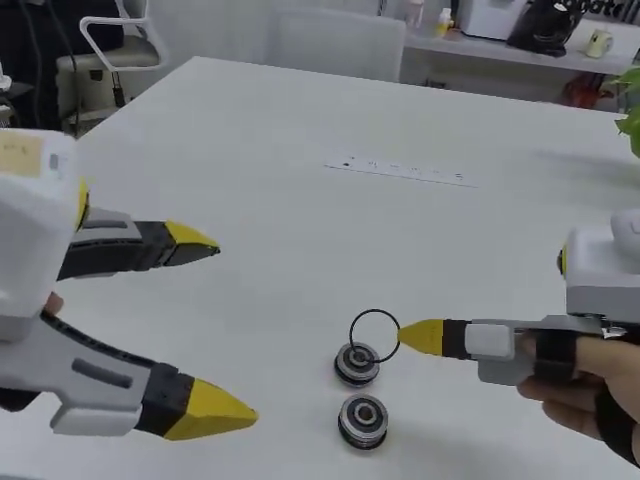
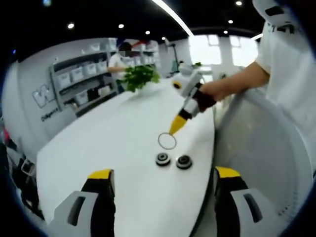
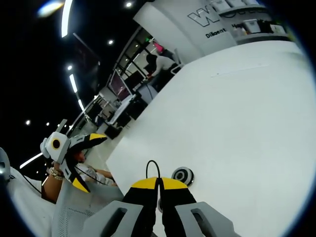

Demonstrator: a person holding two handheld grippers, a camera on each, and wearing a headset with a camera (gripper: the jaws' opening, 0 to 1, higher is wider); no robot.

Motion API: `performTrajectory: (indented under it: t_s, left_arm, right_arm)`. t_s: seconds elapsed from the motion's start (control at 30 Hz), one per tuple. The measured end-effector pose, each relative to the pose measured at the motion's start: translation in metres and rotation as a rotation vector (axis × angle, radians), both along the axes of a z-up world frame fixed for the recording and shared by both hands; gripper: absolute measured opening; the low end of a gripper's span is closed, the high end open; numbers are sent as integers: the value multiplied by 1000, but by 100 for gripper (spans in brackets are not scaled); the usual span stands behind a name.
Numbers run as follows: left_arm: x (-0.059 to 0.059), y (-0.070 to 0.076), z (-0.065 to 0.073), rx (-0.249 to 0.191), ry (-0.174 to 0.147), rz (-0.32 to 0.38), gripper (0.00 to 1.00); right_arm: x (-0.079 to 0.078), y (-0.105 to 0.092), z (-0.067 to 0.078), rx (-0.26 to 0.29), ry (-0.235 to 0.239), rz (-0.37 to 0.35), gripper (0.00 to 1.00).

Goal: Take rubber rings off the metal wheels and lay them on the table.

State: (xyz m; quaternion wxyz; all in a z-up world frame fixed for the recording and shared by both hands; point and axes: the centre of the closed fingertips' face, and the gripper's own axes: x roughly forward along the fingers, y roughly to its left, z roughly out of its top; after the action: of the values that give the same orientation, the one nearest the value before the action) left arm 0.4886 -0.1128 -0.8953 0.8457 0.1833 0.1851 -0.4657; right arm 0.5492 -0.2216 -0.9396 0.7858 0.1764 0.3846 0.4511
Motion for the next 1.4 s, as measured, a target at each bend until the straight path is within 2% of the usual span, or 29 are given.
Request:
performTrajectory:
  t_s: [0.23, 0.5, 0.63, 0.77, 0.87, 1.0, 1.07, 1.23, 1.33, 1.4]
  left_arm:
    - [-8, 11, -12, -29, 40, 71, 86]
    - [-16, 13, -25, -61, 80, 112, 87]
    - [-14, 14, -24, -96, 88, 142, 87]
    - [-15, 14, -26, -105, 93, 141, 86]
    - [-19, 10, -33, -107, 128, 128, 87]
    - [-17, 8, -29, -136, 122, 130, 90]
    - [-19, 6, -28, -151, 132, 124, 88]
    - [-18, 8, -27, -161, 124, 135, 89]
    - [-17, 10, -28, -170, 136, 151, 90]
    - [-17, 9, -23, -192, 123, 152, 90]
  right_arm:
    - [-2, 1, 1, 5, -1, 7, 0]
    - [-2, 1, 1, 7, -2, 8, 0]
    - [-1, 0, 3, 12, -4, 2, 0]
    - [-1, 0, 3, 10, -3, -1, 0]
    - [-2, 1, 2, 3, -9, 1, 0]
    - [-3, 2, 3, 4, -8, 2, 0]
    - [-5, 3, 0, -8, -5, 9, 0]
    - [-8, 7, -1, -14, 1, 24, 0]
    - [-14, 13, 3, 3, 8, 45, 0]
    - [-16, 16, 4, -2, -2, 56, 0]
